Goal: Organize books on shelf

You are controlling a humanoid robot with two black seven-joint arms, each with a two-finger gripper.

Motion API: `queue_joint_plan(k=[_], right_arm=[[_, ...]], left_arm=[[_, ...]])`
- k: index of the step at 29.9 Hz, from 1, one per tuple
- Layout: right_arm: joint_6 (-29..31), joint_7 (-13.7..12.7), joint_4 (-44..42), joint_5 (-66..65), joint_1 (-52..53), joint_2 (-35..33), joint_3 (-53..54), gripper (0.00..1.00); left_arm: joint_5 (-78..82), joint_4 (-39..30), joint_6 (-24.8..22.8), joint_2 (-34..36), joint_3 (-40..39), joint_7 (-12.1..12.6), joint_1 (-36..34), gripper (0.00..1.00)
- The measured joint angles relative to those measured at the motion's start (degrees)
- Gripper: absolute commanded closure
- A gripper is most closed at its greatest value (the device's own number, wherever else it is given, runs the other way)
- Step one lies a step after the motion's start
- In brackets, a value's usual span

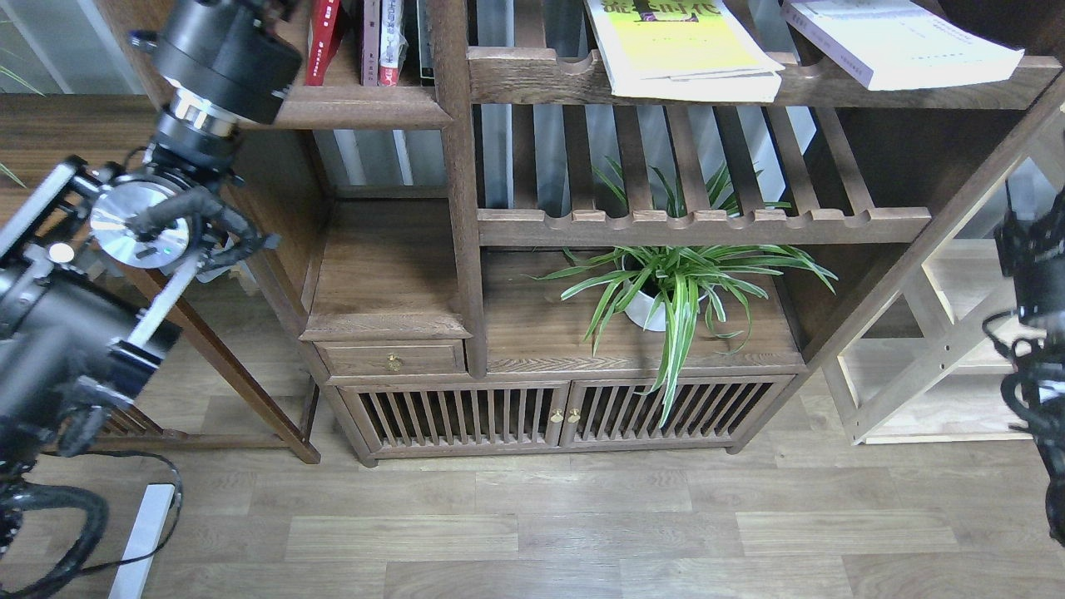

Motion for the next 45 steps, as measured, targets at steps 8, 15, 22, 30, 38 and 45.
queue_joint_plan(k=[8,15,22,30,38,45], right_arm=[[0.0,-0.1,2.4,0.4,0.1,-3.0,-3.0,0.03],[0.0,-0.2,2.6,-0.1,0.3,-3.1,-8.6,0.03],[0.0,-0.5,2.7,-0.3,4.0,-3.5,-13.8,0.03],[0.0,-4.4,2.7,-0.3,7.7,-4.3,-17.8,0.03],[0.0,-5.6,2.4,-0.2,10.3,-4.5,-18.1,0.04],[0.0,-8.0,1.8,-0.2,11.8,-4.7,-18.0,0.04]], left_arm=[[-2.8,-0.1,0.0,-3.5,4.4,0.7,1.4,0.02],[-5.4,0.0,0.0,-4.8,8.1,3.6,1.9,0.03],[-6.5,0.4,0.0,-5.4,10.4,5.5,2.6,0.02],[-6.4,0.4,0.0,-5.6,13.4,5.6,3.4,0.02],[-6.0,0.4,0.0,-5.6,13.9,5.7,4.3,0.02],[-6.0,0.4,0.0,-5.7,14.0,5.8,4.3,0.02]])
